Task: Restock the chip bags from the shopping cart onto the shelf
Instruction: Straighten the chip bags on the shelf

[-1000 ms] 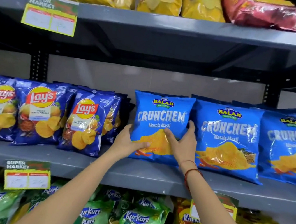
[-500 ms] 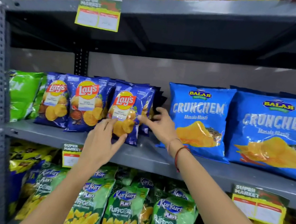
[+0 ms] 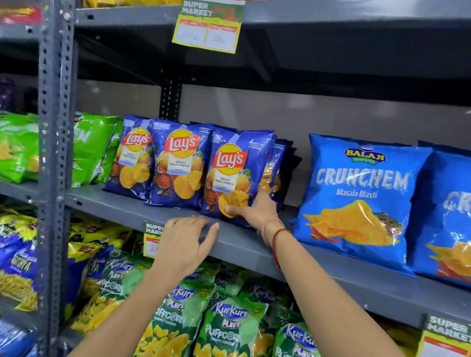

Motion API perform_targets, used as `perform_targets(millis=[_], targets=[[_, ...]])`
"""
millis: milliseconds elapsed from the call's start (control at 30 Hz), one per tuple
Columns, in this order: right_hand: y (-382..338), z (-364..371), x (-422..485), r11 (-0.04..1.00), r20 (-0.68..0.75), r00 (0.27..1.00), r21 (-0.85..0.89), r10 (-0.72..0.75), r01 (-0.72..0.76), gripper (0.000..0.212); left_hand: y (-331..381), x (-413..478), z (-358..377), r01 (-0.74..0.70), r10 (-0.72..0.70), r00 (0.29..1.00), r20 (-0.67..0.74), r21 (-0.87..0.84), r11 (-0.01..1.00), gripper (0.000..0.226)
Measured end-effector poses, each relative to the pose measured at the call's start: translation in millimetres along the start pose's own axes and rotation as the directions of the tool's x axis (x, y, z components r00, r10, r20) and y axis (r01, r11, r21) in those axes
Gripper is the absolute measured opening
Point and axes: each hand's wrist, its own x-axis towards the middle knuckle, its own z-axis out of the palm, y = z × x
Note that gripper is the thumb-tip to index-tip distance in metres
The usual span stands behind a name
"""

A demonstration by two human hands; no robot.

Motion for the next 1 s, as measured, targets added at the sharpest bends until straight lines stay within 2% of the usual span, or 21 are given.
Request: perform_targets(millis=[100, 267, 533, 700, 767, 867, 1000], targets=[[4.3, 2.8, 2.6, 1.000, -0.037, 0.999, -0.022, -0.022, 0.021, 0.078, -1.1, -0.3, 1.9, 0.001, -0.002, 1.000, -0.028, -0.014, 1.000, 0.057], [4.3, -5.9, 0.8, 0.998, 0.049, 0.999, -0.066, 0.012, -0.008, 0.091, -1.4, -1.8, 2.3, 0.006, -0.007, 1.000, -0.028, -0.032, 0.999, 0.052], [5.5, -7.4, -1.1, 0.992, 0.002, 1.000, -0.123, 0.014, -0.013, 0.080, -1.8, -2.0, 2.8, -0.004, 0.002, 0.999, -0.045, -0.047, 0.999, 0.054], [8.2, -10.0, -7.6, 0.993, -0.093, 0.996, -0.118, -0.005, -0.006, 0.089, -2.9, -1.4, 2.6, -0.024, 0.022, 0.998, -0.052, -0.041, 0.999, 0.057], [7.6, -16.9, -13.4, 0.989, -0.163, 0.985, -0.141, -0.062, 0.039, 0.082, -3.8, -0.5, 2.7, -0.036, 0.034, 0.998, -0.054, -0.045, 0.998, 0.060], [2.4, -36.7, -26.3, 0.977, -0.252, 0.950, -0.150, -0.184, 0.150, 0.061, -1.9, 1.2, 1.7, -0.041, 0.037, 0.997, -0.060, -0.061, 0.997, 0.062], [-7.7, -78.0, -46.7, 0.951, -0.381, 0.871, -0.133, -0.310, 0.280, 0.040, 16.9, 11.6, -5.7, -0.010, -0.004, 0.995, -0.103, -0.145, 0.989, 0.061]])
